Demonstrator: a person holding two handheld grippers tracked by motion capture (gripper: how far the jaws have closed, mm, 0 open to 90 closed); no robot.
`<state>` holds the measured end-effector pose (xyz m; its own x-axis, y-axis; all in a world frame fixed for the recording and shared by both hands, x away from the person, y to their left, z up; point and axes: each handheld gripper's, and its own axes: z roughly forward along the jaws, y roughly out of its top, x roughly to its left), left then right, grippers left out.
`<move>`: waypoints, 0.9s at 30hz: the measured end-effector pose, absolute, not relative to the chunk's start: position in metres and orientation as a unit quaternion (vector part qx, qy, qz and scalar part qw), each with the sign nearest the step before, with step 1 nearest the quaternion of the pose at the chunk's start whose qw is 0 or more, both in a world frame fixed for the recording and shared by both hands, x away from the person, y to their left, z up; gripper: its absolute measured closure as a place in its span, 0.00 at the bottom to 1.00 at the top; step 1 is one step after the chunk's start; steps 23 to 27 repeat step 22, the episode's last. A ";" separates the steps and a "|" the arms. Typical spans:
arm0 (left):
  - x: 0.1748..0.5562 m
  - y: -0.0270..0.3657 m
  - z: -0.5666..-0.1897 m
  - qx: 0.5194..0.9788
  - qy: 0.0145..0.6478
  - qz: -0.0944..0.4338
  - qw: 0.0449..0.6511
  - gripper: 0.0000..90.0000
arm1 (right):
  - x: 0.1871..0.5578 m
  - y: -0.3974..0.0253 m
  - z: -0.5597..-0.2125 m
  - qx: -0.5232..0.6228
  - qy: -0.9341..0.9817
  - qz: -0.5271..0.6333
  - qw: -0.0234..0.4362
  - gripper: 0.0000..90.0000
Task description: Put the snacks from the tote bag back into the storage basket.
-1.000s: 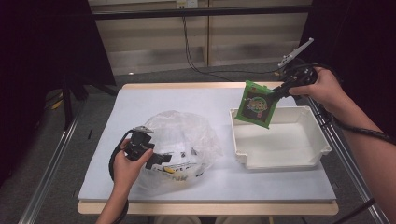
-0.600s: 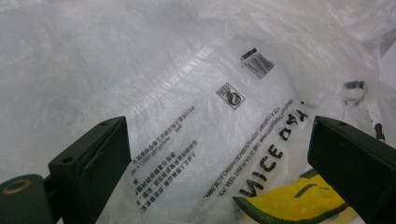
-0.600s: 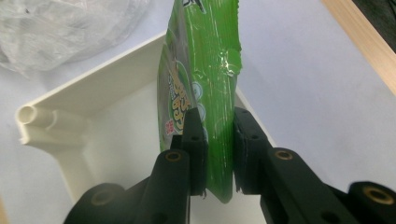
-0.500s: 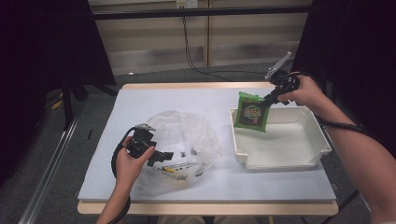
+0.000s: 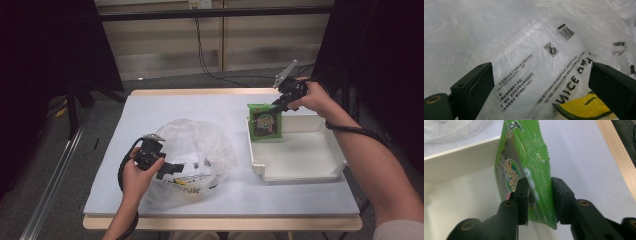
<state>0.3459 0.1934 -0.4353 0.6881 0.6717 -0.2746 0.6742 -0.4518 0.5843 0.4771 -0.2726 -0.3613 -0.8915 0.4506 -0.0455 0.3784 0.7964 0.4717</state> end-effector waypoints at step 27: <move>0.338 0.187 -0.422 0.850 0.384 0.010 0.361 0.07 | 0.392 -0.298 -0.343 0.344 0.868 0.341 0.111 0.09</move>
